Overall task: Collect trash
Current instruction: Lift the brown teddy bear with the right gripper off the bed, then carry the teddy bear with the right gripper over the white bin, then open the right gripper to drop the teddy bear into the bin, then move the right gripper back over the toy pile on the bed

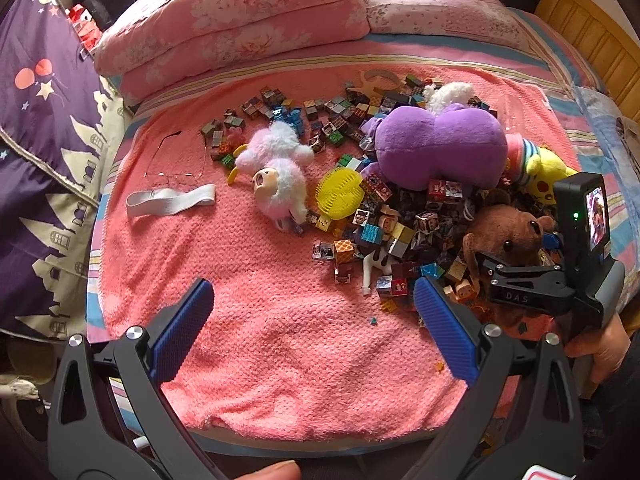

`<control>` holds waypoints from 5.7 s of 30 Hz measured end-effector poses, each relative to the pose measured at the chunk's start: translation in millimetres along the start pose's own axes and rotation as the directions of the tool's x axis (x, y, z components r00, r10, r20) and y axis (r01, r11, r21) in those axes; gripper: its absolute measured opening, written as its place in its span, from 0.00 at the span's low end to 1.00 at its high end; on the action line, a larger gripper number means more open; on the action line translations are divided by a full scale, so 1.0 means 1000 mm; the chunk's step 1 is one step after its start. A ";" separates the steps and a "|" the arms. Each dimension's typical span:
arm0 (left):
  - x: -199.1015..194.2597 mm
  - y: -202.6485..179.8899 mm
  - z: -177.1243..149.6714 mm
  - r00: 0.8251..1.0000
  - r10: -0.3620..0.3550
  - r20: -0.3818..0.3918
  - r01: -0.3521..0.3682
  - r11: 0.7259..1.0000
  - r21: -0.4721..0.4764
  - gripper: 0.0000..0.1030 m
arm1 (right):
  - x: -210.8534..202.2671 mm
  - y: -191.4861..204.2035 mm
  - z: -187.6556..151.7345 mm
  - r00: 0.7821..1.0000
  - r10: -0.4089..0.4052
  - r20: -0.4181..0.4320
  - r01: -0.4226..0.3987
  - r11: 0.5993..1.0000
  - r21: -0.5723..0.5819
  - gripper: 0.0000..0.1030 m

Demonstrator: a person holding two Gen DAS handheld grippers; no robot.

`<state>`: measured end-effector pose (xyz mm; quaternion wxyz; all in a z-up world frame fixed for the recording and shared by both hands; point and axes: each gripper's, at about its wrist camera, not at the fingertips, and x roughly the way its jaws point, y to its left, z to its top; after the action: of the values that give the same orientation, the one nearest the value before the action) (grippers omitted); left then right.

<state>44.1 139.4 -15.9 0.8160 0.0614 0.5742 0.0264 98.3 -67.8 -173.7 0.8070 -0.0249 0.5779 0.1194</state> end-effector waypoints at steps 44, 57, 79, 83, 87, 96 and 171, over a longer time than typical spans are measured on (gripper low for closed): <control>0.011 -0.009 0.008 0.995 -0.097 0.017 0.093 0.979 0.180 0.93 | -0.090 -0.009 -0.056 0.987 -0.083 0.140 0.015 0.902 0.431 0.76; -0.017 -0.079 -0.004 0.972 -0.226 0.067 0.169 0.867 0.469 0.93 | -0.172 -0.057 -0.165 0.940 -0.319 0.123 0.126 0.657 0.743 0.76; -0.051 -0.229 -0.077 0.903 -0.427 -0.049 0.322 0.597 0.735 0.93 | -0.226 -0.082 -0.359 0.890 -0.453 -0.052 0.195 0.277 0.941 0.76; -0.040 -0.245 -0.079 0.897 -0.431 -0.096 0.359 0.586 0.727 0.93 | -0.221 -0.088 -0.369 0.894 -0.442 -0.071 0.200 0.254 0.946 0.76; -0.030 -0.253 -0.084 0.902 -0.416 -0.117 0.360 0.573 0.737 0.71 | -0.216 -0.097 -0.382 0.894 -0.439 -0.086 0.203 0.226 0.953 0.76; -0.042 -0.299 -0.132 0.865 -0.459 -0.203 0.391 0.365 0.845 0.05 | -0.200 -0.112 -0.417 0.895 -0.423 -0.139 0.220 0.149 0.964 0.77; 0.003 -0.325 -0.120 0.931 -0.343 -0.124 0.300 0.527 0.795 0.02 | -0.166 -0.150 -0.327 0.927 -0.355 -0.123 0.277 0.423 0.863 0.96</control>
<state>-76.5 -174.2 -100.9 0.7037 0.3157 0.5052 -0.3872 -221.7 -298.9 -140.5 0.7373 0.2817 0.5108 -0.3407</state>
